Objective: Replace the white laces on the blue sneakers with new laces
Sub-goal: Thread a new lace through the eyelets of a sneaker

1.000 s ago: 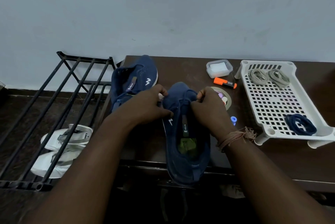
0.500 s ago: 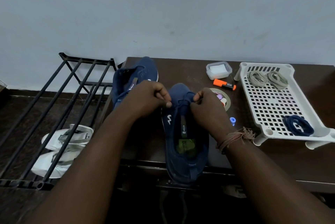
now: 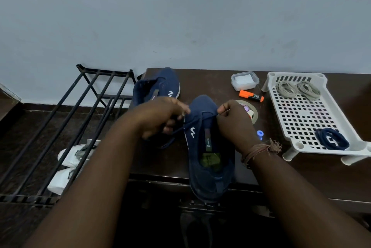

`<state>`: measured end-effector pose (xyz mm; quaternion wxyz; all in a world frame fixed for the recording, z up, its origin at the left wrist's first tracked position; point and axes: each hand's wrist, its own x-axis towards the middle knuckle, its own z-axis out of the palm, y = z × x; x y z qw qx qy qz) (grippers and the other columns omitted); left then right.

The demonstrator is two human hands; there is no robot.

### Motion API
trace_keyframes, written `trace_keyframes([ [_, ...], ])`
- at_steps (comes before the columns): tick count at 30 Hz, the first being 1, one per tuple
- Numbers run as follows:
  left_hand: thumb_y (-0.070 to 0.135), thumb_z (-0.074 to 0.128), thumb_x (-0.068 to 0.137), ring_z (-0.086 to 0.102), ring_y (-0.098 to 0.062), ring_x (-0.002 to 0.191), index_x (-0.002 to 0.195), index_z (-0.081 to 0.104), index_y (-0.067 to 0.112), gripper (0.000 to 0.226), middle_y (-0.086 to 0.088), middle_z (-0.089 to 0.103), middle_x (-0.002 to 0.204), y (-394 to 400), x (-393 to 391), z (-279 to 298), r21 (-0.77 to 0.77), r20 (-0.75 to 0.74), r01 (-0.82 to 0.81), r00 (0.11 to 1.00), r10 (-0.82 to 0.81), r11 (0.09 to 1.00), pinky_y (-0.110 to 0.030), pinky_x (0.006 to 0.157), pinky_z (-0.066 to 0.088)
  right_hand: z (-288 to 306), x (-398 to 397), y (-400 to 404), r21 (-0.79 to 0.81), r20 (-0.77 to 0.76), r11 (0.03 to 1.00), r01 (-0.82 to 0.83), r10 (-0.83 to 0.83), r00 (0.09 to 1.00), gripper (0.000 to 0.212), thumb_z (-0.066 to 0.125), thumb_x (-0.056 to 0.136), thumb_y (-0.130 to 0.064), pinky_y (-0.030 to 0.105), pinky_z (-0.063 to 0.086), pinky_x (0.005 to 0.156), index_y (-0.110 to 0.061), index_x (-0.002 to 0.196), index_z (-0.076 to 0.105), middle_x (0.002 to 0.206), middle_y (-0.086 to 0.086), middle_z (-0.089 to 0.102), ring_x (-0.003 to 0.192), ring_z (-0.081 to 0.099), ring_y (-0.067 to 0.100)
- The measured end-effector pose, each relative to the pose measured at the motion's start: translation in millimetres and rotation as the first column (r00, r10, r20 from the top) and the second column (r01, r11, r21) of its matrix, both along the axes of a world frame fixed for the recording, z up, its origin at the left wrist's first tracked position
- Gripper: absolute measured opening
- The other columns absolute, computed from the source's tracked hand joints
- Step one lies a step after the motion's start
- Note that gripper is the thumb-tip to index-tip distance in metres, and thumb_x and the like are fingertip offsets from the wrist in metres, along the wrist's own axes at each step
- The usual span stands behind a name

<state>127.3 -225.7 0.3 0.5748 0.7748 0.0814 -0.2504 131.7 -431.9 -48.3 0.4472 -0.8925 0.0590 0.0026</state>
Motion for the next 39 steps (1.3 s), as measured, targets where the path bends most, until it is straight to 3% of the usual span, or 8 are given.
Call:
trace_keyframes([
  [4, 0.026, 0.06, 0.1, 0.065, -0.019, 0.079, 0.122, 0.068, 0.022, 0.024, -0.002, 0.072, 0.109, -15, 2, -25, 0.629, 0.183, 0.057, 0.959, -0.218, 0.775, -0.03, 0.071, 0.054, 0, 0, 0, 0.008, -0.002, 1.0, 0.0, 0.0, 1.0, 0.023, 0.046, 0.087, 0.003, 0.018, 0.04, 0.058, -0.014, 0.095, 0.059, 0.08, -0.007, 0.058, 0.07, 0.053, 0.004],
  [11, 0.026, 0.064, 0.087, 0.066, -0.022, 0.075, 0.075, 0.07, 0.01, 0.021, -0.006, 0.07, 0.078, -34, 8, -37, 0.778, 0.342, -0.071, 0.882, -0.326, 0.625, -0.035, 0.067, 0.055, -5, 7, -2, -0.011, 0.024, 1.0, 0.019, -0.019, 1.0, 0.022, 0.051, 0.086, 0.002, 0.016, 0.037, 0.051, -0.016, 0.094, 0.061, 0.079, -0.004, 0.061, 0.065, 0.054, 0.004],
  [17, 0.038, 0.052, 0.097, 0.045, -0.016, 0.055, 0.064, 0.045, 0.015, 0.041, -0.006, 0.049, 0.063, -28, 14, -15, 0.538, 0.398, -0.114, 0.908, -0.133, 0.835, -0.031, 0.056, 0.036, -3, 12, -4, -0.016, 0.086, 0.998, 0.053, -0.051, 0.995, 0.021, 0.054, 0.087, 0.002, 0.004, 0.038, 0.051, -0.014, 0.092, 0.066, 0.075, -0.012, 0.058, 0.064, 0.051, 0.0],
  [21, 0.058, 0.05, 0.099, 0.059, -0.008, 0.054, 0.065, 0.064, 0.015, 0.056, 0.004, 0.063, 0.056, -15, 6, 12, 0.463, 0.328, 0.004, 0.928, -0.175, 0.887, -0.021, 0.059, 0.042, 0, 12, -3, -0.03, 0.105, 0.996, 0.081, -0.077, 0.991, 0.019, 0.057, 0.087, -0.001, -0.001, 0.035, 0.055, -0.016, 0.091, 0.067, 0.081, -0.008, 0.064, 0.064, 0.051, -0.002],
  [24, 0.047, 0.051, 0.103, 0.038, -0.01, 0.05, 0.093, 0.072, 0.012, 0.043, 0.004, 0.067, 0.076, -6, 3, 29, 0.063, 0.26, 0.061, 0.963, -0.075, 0.996, -0.024, 0.052, 0.032, 8, 11, 3, 0.019, 0.259, 1.0, 0.021, -0.025, 0.966, 0.015, 0.06, 0.085, -0.007, 0.007, 0.038, 0.059, -0.022, 0.086, 0.065, 0.084, -0.007, 0.066, 0.071, 0.057, 0.0],
  [30, 0.005, 0.041, 0.104, 0.04, -0.001, 0.05, 0.134, 0.052, -0.007, 0.034, -0.015, 0.07, 0.125, -22, 8, 24, -0.622, 0.155, -0.006, 0.979, 0.131, 0.783, -0.013, 0.046, 0.028, 36, -3, 19, 0.472, 0.211, 0.828, -0.304, 0.228, 0.95, 0.02, 0.059, 0.094, -0.031, 0.041, 0.054, 0.072, -0.016, 0.107, 0.064, 0.093, 0.005, 0.073, 0.08, 0.066, 0.016],
  [34, -0.005, 0.036, 0.102, 0.046, -0.002, 0.055, 0.143, 0.039, -0.011, 0.042, -0.021, 0.059, 0.134, -33, 15, 18, -0.827, 0.056, -0.091, 0.968, 0.243, 0.555, -0.013, 0.052, 0.037, 37, -5, 20, 0.698, 0.056, 0.635, -0.33, 0.412, 0.91, 0.041, 0.057, 0.093, -0.038, 0.03, 0.043, 0.063, -0.003, 0.114, 0.065, 0.091, 0.008, 0.07, 0.073, 0.059, 0.018],
  [39, -0.003, 0.042, 0.102, 0.05, -0.001, 0.055, 0.091, 0.053, 0.006, 0.018, -0.012, 0.065, 0.134, -16, 29, 0, -0.819, -0.031, -0.25, 0.918, 0.396, 0.517, -0.012, 0.043, 0.033, 38, 3, -2, 0.715, 0.044, 0.601, -0.358, 0.472, 0.881, 0.02, 0.056, 0.095, -0.019, 0.03, 0.032, 0.06, -0.006, 0.101, 0.071, 0.071, 0.009, 0.049, 0.061, 0.04, 0.014],
])
